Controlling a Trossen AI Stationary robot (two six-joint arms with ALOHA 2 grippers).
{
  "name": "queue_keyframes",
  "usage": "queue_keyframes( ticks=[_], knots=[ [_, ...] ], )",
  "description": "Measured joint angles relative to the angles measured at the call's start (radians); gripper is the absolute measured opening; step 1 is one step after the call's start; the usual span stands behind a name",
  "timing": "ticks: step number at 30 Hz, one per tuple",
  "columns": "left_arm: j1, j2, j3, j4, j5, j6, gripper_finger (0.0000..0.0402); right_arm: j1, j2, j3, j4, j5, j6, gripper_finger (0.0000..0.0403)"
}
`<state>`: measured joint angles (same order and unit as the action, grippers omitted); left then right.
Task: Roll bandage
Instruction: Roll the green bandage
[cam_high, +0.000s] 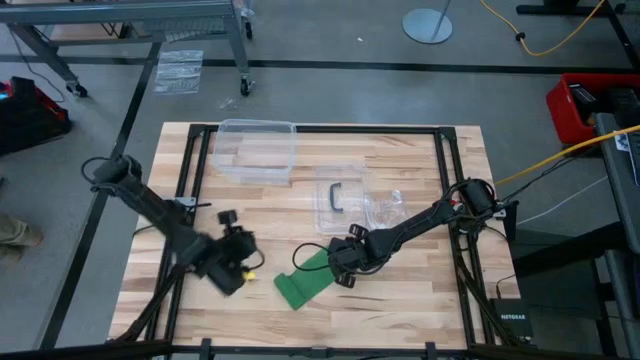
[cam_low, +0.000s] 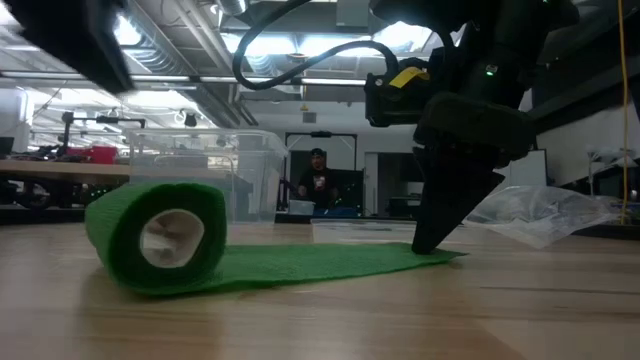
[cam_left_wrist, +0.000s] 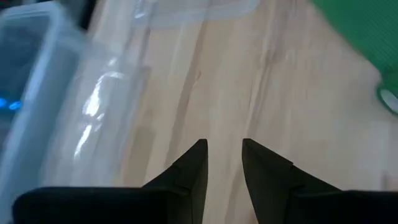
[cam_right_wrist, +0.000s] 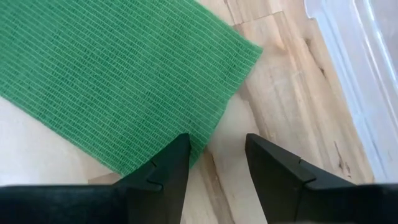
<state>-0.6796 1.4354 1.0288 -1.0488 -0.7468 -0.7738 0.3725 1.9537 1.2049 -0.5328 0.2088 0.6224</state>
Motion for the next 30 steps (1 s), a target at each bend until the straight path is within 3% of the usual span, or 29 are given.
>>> queue_keyframes(
  ticks=[2,5,9,14,20,27,30],
  knots=[
    [0.069,-0.028,-0.091,0.164,0.070,0.111,0.0091,0.000,-0.001,0.001,-0.005,-0.011,0.007,0.0165],
    [0.153,-0.042,-0.203,0.325,0.293,0.208,0.0091,0.000,-0.002,0.002,-0.028,-0.019,0.052,0.0165],
    [0.196,-0.042,-0.315,0.500,0.534,0.212,0.0091,0.000,-0.004,0.003,-0.056,-0.019,0.122,0.0165],
    [0.164,-0.042,-0.386,0.641,0.697,0.173,0.0091,-0.001,-0.005,0.004,-0.062,-0.050,0.199,0.0165],
    [0.056,-0.034,-0.469,0.931,0.711,0.059,0.0091,0.011,-0.005,0.004,-0.064,-0.051,0.289,0.0165],
    [-0.060,0.054,-0.504,1.212,0.497,-0.068,0.0090,0.052,-0.005,0.003,-0.037,-0.036,0.382,0.0165],
    [-0.077,0.118,-0.504,1.332,0.457,-0.077,0.0078,0.062,-0.005,0.003,-0.014,-0.038,0.404,0.0165]
  ],
)
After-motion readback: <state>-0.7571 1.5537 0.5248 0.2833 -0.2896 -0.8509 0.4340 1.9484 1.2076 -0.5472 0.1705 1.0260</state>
